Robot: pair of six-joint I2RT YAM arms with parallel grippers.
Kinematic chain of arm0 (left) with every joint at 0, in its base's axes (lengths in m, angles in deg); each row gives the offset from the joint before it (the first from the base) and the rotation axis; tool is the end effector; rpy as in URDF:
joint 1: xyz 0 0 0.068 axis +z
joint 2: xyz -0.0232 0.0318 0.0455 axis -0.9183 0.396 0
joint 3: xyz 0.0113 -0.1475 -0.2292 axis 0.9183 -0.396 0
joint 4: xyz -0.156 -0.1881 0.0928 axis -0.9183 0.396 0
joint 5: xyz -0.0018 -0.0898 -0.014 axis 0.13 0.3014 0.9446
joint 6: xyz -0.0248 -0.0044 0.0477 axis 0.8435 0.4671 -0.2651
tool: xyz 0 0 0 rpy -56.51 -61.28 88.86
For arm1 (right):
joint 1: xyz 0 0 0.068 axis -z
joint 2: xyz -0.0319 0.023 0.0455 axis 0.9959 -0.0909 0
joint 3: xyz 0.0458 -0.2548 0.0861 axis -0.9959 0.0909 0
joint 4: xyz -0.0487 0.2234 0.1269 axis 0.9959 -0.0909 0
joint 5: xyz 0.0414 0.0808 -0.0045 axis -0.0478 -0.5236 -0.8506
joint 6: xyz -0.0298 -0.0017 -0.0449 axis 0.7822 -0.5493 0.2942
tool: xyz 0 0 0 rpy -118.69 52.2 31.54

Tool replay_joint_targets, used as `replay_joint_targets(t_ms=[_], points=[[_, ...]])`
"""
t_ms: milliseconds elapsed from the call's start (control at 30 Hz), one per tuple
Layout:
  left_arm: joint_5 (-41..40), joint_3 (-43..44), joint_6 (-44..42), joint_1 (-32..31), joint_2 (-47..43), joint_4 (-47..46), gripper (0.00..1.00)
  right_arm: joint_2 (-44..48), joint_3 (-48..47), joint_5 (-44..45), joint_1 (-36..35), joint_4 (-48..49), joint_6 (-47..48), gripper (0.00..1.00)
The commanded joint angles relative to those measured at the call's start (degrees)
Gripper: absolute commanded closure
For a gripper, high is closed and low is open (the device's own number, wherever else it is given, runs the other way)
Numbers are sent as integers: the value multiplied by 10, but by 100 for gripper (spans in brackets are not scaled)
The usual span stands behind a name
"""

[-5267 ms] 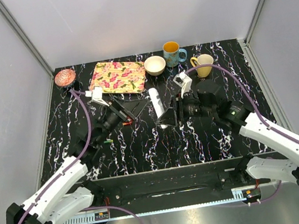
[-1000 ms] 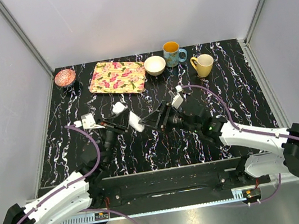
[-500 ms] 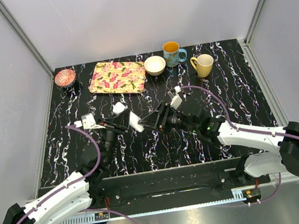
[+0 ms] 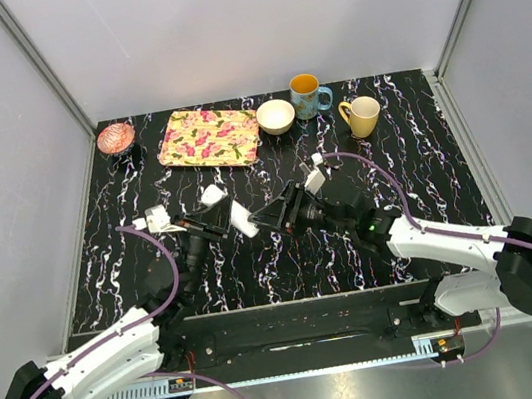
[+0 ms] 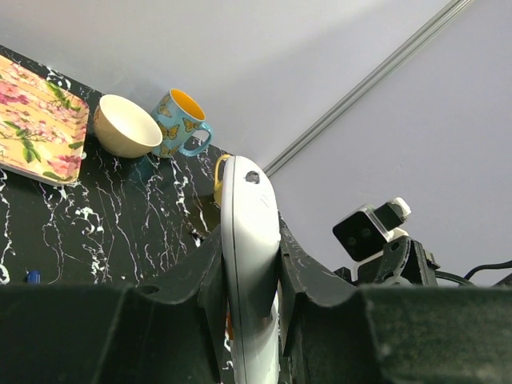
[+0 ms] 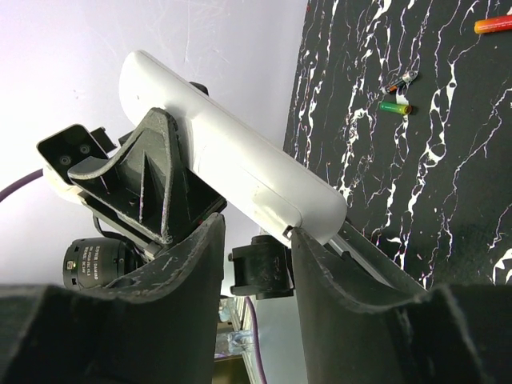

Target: Load the batteries into the remote control

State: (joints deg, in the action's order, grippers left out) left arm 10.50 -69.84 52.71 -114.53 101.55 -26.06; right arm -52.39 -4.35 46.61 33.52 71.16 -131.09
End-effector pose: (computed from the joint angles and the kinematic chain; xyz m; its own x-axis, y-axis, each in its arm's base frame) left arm 0.1252 -0.1154 0.2594 -0.1105 -0.7367 -0.6672 0.4139 0.5762 -0.7048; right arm 0.1731 0.2251 0.2701 -0.8489 0.4209 -0.3197 -0.2138 0.2798 0.9360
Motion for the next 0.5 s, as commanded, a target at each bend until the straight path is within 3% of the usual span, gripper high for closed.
replay_joint_targets(t_ms=[0, 467], points=[[42, -7, 27, -11, -6, -56, 100, 2, -11, -9, 15, 62, 7, 53], [20, 2, 8, -14, 2, -34, 100, 11, -24, -32, 16, 57, 21, 63]])
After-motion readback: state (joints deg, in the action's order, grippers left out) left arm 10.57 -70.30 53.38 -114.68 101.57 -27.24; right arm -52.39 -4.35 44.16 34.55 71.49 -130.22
